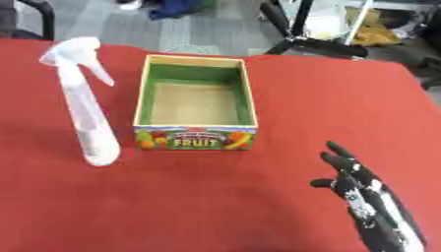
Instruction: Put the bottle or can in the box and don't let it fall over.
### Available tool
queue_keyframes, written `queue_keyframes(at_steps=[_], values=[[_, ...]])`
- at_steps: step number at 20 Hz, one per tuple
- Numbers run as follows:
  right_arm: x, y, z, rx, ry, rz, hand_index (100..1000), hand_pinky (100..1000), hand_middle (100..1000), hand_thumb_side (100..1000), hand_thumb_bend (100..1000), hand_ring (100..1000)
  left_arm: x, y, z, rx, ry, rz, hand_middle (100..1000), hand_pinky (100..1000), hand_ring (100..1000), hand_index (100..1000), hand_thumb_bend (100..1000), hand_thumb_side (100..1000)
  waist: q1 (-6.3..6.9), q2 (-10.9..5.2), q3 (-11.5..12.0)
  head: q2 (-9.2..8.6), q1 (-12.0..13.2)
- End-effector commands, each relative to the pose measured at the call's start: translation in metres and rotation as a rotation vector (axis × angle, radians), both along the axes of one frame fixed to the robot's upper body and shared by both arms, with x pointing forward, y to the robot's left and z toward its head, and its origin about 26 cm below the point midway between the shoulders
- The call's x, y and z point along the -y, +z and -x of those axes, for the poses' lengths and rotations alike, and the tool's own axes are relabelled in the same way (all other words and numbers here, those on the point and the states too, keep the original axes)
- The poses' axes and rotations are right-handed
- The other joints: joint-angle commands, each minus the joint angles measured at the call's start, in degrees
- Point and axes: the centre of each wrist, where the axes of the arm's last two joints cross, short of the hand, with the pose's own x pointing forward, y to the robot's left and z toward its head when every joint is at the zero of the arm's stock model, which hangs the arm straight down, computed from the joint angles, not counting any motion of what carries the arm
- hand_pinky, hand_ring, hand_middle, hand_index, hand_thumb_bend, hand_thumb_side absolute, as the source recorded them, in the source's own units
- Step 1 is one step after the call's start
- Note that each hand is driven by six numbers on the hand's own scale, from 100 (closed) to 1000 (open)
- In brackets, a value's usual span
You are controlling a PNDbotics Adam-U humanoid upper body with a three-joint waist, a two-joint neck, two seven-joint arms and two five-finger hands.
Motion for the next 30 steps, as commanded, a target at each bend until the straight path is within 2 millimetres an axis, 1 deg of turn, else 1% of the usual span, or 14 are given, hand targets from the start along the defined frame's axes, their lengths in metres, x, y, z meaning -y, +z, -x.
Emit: queue_keyframes(at_steps=[1,3,5,6,8,11,13,16,20,23,26,30], values=[[0.005,0.005,0.0,0.012,0.002,0.033,800,707,1000,574,100,1000,-0.012,0.052,0.002,0.033,0.006,-0.191,553,731,675,746,164,637,0.7,-1.05,-0.36,-0.55,-0.27],[0.005,0.005,0.0,0.01,0.008,0.039,799,707,1000,573,100,1000,-0.019,0.075,-0.005,-0.007,0.015,-0.31,564,736,688,754,172,643,0.99,-1.15,-0.81,-0.92,-0.33],[0.005,0.005,0.0,0.009,0.015,0.046,800,707,1000,571,100,1000,-0.023,0.091,-0.012,-0.074,0.008,-0.438,577,745,698,765,181,653,1.18,-1.27,-1.21,-1.25,-0.34],[0.006,0.005,0.0,0.008,0.02,0.05,800,706,1000,569,100,1000,-0.023,0.098,-0.016,-0.111,-0.004,-0.504,590,753,708,777,189,673,1.22,-1.36,-1.39,-1.27,-0.21],[0.006,0.004,0.001,0.006,0.027,0.056,799,706,1000,567,100,1000,-0.017,0.11,-0.022,-0.166,-0.054,-0.621,597,760,713,782,195,684,1.17,-1.51,-1.67,-1.26,-0.05],[0.007,0.004,0.001,0.007,0.035,0.064,799,706,1000,566,100,1000,-0.001,0.123,-0.034,-0.224,-0.158,-0.747,604,766,717,786,203,700,1.15,-1.56,-1.92,-1.38,0.11],[0.007,0.004,0.001,0.007,0.042,0.067,799,706,1000,567,100,1000,0.013,0.127,-0.043,-0.262,-0.23,-0.813,609,769,721,791,213,703,1.19,-1.53,-1.97,-1.54,0.1],[0.006,0.005,0.001,0.008,0.055,0.07,799,706,1000,568,100,1000,0.034,0.128,-0.057,-0.324,-0.352,-0.888,620,775,730,799,228,717,1.19,-1.45,-2.07,-1.7,0.19],[0.006,0.004,0.001,0.004,0.054,0.071,799,706,1000,572,100,1000,0.052,0.125,-0.069,-0.412,-0.478,-0.948,637,780,739,812,255,718,1.21,-1.45,-2.19,-1.56,0.34],[0.005,0.003,0.001,0.002,0.053,0.068,799,706,1000,575,100,1000,0.057,0.122,-0.075,-0.466,-0.521,-0.973,654,786,749,832,279,716,1.31,-1.44,-2.33,-1.34,0.34],[0.005,0.003,0.001,0.002,0.054,0.066,799,705,1000,577,100,1000,0.057,0.121,-0.08,-0.481,-0.518,-0.978,674,794,766,839,319,698,1.39,-1.39,-2.4,-1.25,0.22],[0.005,0.004,0.0,0.002,0.05,0.064,798,705,1000,578,100,1000,0.055,0.116,-0.085,-0.48,-0.493,-0.975,678,802,773,839,327,685,1.43,-1.28,-2.52,-0.79,0.2]])
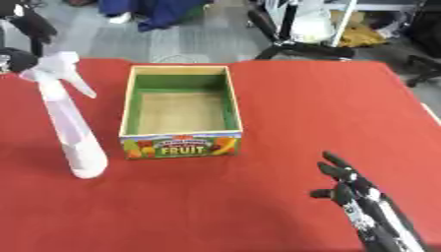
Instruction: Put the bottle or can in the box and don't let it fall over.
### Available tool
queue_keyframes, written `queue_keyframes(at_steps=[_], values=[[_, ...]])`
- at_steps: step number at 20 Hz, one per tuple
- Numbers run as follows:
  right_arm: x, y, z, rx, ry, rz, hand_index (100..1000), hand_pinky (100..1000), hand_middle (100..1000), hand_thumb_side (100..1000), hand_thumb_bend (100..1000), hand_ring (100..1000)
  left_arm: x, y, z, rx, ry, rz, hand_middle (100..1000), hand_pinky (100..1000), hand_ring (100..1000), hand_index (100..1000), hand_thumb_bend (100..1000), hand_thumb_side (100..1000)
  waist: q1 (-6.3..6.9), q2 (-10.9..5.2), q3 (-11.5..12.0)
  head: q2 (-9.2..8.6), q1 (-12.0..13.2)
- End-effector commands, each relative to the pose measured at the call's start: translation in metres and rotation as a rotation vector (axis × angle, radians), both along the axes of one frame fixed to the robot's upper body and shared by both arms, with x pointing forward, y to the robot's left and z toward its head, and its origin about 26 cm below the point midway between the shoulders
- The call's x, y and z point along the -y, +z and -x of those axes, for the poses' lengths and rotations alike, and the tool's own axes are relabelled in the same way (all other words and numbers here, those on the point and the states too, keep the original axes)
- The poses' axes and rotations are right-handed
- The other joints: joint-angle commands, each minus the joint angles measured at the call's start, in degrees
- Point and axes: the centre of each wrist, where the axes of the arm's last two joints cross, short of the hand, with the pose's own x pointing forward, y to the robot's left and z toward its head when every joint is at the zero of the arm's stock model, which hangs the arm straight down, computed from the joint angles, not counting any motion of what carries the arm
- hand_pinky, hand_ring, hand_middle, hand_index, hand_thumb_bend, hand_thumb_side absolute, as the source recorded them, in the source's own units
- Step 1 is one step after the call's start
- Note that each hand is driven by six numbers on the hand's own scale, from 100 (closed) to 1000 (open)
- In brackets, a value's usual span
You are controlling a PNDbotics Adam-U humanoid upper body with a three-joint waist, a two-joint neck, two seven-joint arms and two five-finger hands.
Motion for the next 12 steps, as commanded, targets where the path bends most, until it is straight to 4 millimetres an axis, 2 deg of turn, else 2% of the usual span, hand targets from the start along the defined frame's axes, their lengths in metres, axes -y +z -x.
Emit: queue_keyframes(at_steps=[1,12], values=[[0.002,0.004,-0.001,0.011,0.0,0.013,798,705,1000,579,100,1000,-0.004,0.008,0.0,0.033,0.016,-0.016,678,801,772,838,329,684,0.29,-0.55,-0.16,0.12,-0.05],[0.002,0.004,-0.001,0.01,-0.003,0.009,798,704,1000,580,100,1000,-0.008,-0.003,-0.006,-0.031,0.022,-0.05,673,796,767,837,345,690,0.37,-0.58,-0.29,0.34,0.04]])
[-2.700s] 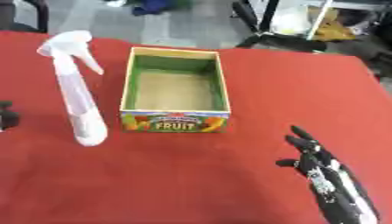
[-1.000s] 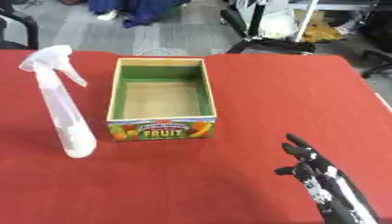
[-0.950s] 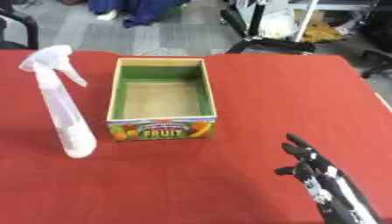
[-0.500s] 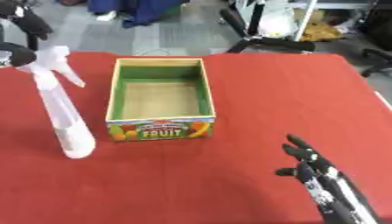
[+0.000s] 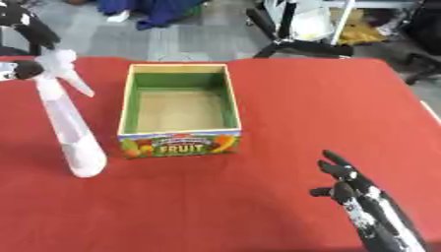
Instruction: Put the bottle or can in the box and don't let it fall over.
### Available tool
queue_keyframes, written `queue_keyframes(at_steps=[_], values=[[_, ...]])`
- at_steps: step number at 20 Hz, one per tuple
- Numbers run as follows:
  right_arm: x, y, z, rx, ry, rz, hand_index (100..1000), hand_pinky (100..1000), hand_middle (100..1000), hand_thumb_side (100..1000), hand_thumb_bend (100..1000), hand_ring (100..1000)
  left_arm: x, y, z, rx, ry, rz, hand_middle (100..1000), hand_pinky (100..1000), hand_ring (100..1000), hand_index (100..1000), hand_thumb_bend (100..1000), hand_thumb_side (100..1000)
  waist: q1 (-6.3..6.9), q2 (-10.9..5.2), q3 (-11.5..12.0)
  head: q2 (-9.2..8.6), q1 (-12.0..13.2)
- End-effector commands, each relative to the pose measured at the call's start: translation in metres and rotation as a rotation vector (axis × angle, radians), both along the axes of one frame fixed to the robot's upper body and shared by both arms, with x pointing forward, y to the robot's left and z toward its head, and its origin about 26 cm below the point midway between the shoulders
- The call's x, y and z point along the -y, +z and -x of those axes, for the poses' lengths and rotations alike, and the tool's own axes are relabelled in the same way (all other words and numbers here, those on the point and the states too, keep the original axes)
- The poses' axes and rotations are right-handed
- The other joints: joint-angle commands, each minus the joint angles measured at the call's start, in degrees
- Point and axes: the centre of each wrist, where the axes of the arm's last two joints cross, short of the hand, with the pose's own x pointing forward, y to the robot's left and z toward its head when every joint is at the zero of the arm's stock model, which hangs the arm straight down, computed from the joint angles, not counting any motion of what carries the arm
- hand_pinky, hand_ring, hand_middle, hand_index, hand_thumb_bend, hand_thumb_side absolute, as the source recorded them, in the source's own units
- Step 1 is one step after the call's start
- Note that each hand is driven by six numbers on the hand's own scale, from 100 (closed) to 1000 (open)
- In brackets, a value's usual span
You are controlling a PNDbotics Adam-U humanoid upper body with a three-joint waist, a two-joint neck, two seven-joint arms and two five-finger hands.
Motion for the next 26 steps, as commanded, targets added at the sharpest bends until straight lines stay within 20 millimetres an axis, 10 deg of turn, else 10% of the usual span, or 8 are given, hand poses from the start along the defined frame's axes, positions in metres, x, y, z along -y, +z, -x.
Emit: queue_keyframes(at_steps=[1,26], values=[[0.002,0.004,-0.001,0.011,-0.002,0.01,798,704,1000,581,100,1000,-0.003,0.004,0.001,0.006,0.011,-0.015,671,795,766,836,343,688,0.34,-0.58,-0.06,0.25,0.05],[0.001,0.005,-0.002,0.019,0.006,0.01,797,703,1000,577,100,1000,-0.003,-0.016,-0.013,0.034,0.039,0.064,525,701,640,727,221,617,-0.03,-0.13,-0.45,-0.45,-0.01]])
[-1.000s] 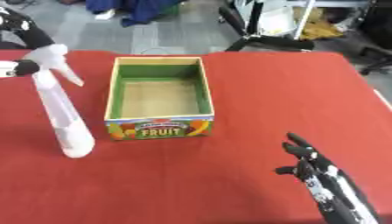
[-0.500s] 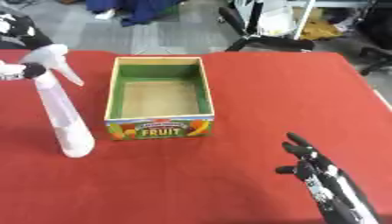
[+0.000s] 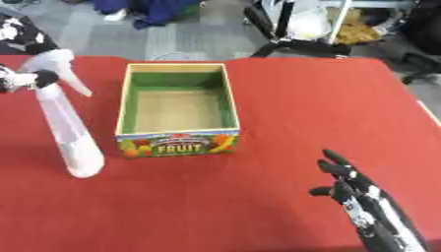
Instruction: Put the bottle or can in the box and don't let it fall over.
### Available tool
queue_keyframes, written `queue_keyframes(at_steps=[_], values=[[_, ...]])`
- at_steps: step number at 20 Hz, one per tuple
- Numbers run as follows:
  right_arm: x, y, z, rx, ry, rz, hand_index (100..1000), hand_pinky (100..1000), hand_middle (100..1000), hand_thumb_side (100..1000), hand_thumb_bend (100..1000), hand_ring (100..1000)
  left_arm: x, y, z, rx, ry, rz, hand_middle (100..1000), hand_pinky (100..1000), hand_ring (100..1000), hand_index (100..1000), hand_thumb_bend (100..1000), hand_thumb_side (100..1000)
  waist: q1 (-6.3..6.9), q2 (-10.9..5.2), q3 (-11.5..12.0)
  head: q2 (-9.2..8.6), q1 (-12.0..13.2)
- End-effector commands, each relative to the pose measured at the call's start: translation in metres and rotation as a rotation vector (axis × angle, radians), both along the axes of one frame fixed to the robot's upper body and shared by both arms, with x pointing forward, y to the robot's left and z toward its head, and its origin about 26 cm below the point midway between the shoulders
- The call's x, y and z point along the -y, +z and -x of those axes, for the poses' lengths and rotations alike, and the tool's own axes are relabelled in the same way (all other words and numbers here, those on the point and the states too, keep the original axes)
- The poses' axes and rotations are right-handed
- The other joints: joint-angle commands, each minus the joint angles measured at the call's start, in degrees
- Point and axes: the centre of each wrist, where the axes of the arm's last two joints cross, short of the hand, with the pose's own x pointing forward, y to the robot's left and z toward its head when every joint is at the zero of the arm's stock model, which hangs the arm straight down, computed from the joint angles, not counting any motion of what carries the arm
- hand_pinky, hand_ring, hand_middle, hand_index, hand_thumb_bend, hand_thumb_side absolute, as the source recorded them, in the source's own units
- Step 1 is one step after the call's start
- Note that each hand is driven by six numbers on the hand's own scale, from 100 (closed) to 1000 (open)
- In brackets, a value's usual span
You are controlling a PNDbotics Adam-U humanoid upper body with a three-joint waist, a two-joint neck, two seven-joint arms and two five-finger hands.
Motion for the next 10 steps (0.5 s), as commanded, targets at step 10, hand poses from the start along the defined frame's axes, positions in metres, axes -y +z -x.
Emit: queue_keyframes(at_steps=[10], values=[[0.0016,0.0045,-0.0014,0.016,0.006,0.013,797,703,1000,578,100,1000,-0.0024,0.0163,0.0064,0.051,-0.025,0.005,375,582,504,612,100,396,0.32,-0.56,0.16,0.04,0.24]])
